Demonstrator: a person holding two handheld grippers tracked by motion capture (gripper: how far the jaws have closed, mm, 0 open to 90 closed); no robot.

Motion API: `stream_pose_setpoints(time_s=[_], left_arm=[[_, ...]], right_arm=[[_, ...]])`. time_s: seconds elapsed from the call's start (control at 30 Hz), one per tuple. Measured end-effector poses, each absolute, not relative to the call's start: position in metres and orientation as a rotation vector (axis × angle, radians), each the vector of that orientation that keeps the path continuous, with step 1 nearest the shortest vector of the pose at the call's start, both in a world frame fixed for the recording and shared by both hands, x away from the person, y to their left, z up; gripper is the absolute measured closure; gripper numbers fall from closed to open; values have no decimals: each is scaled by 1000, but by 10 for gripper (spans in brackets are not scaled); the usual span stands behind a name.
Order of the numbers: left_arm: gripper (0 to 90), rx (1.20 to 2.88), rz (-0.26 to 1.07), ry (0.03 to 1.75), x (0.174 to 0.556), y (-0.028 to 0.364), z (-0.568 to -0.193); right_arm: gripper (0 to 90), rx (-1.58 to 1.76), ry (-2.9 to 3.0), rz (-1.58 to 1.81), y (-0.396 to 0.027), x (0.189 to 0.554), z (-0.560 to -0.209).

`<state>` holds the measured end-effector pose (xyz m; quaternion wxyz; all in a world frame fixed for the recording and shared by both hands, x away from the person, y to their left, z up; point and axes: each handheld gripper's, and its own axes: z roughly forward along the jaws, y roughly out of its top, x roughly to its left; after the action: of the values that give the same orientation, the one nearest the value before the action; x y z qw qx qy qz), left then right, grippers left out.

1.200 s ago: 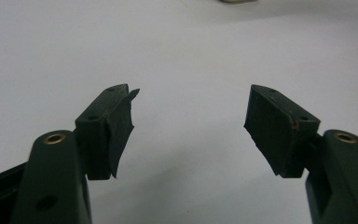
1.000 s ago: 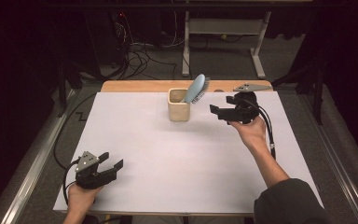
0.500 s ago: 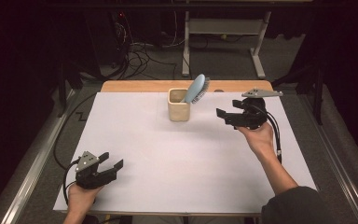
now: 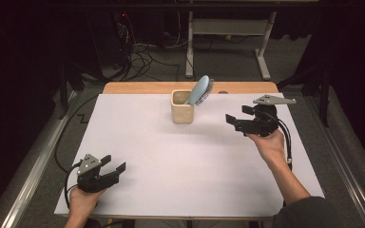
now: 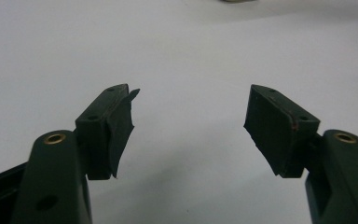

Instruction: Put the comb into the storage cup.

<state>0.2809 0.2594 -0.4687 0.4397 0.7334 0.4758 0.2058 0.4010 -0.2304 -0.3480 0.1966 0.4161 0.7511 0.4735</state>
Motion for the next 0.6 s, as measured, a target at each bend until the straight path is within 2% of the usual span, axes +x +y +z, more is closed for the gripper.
stream_pose_setpoints(time_s=[0.6], left_arm=[[326,1821,510,1185,281,259,-469]], right_arm=[[241,1207,2070,1349,-250,390,-356]])
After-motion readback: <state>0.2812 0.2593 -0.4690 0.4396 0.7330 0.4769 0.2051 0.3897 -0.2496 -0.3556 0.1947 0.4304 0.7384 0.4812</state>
